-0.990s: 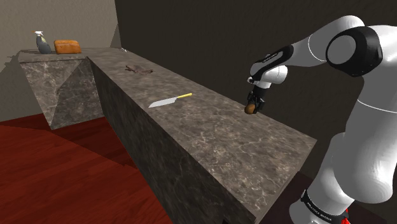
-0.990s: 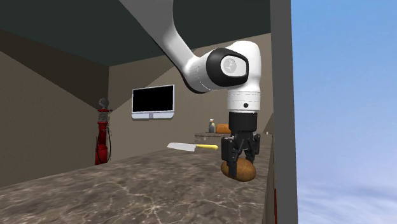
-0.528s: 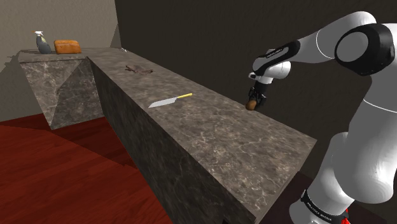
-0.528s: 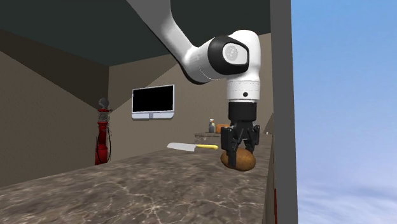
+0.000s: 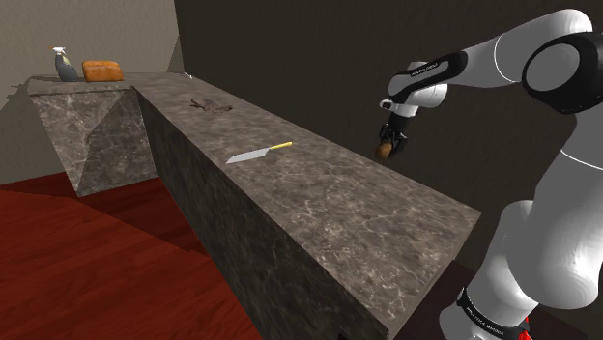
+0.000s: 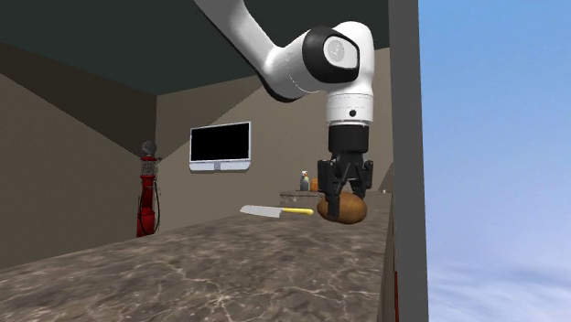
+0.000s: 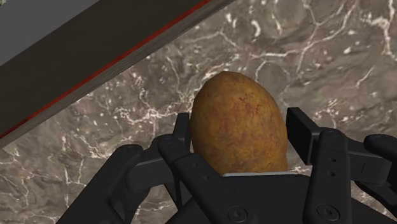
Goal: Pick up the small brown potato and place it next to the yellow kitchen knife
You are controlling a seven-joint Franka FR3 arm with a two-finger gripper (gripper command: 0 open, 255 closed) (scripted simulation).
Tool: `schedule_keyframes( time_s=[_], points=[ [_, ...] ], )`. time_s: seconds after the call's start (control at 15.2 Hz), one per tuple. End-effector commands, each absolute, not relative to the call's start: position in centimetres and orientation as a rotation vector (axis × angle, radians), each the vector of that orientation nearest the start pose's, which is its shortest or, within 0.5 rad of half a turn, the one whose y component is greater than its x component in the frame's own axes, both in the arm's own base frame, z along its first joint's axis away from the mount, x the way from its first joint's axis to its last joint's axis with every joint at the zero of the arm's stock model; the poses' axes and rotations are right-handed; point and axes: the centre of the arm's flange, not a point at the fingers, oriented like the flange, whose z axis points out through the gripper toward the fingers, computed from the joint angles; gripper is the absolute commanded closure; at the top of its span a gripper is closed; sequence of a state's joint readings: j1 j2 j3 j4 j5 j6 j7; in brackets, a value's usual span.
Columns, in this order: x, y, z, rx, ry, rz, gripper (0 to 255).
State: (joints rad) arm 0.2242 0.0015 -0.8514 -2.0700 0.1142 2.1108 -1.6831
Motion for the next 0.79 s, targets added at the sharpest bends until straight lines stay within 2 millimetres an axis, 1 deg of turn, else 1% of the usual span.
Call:
schedule_keyframes(
  time_s=[0.0,0.66,0.73],
  points=[
    [45.0,-32.0,44.6,-2.751,-1.501,-0.165,255],
    [45.0,-32.0,49.8,-2.751,-1.501,-0.165,255],
    [46.1,-31.3,49.9,-2.751,-1.501,-0.165,255]
  ],
)
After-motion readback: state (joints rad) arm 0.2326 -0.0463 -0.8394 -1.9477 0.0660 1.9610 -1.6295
